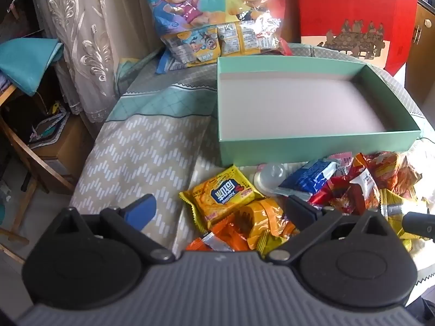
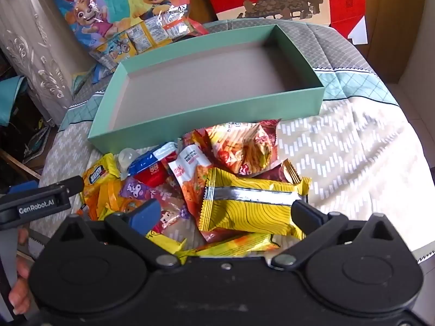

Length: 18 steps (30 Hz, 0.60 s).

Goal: Organize snacks
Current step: 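Move both tools toward the snack pile in front of the green tray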

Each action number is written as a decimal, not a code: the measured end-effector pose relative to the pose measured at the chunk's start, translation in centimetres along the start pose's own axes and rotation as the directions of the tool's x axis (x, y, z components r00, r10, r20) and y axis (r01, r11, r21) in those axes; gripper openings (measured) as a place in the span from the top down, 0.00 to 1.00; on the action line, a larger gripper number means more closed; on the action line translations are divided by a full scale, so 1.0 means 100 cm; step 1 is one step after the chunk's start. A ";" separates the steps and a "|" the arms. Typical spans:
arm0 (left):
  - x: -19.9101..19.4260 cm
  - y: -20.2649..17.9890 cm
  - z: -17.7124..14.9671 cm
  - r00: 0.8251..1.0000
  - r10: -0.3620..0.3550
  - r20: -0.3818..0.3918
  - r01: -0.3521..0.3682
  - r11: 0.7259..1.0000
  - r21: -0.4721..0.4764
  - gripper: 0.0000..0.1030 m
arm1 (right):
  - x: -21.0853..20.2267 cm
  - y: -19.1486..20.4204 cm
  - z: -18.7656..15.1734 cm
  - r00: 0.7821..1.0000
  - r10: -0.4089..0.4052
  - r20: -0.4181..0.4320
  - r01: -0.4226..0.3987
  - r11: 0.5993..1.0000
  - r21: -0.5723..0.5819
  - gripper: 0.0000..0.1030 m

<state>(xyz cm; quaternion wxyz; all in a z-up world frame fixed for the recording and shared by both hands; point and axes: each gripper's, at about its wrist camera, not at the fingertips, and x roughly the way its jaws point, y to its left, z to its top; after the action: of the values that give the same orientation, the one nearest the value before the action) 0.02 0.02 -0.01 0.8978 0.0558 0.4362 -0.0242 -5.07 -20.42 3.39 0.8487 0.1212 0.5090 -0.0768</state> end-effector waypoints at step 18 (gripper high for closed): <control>-0.001 -0.002 -0.005 0.999 -0.027 -0.032 0.027 1.000 0.011 0.00 | -0.007 -0.008 -0.003 1.000 0.014 -0.011 -0.014 1.000 0.011 0.00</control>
<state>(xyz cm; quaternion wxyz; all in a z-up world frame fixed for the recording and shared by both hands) -0.42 -0.07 -0.27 0.8899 0.0555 0.4511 -0.0380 -5.84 -21.11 3.74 0.8458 0.1298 0.5124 -0.0730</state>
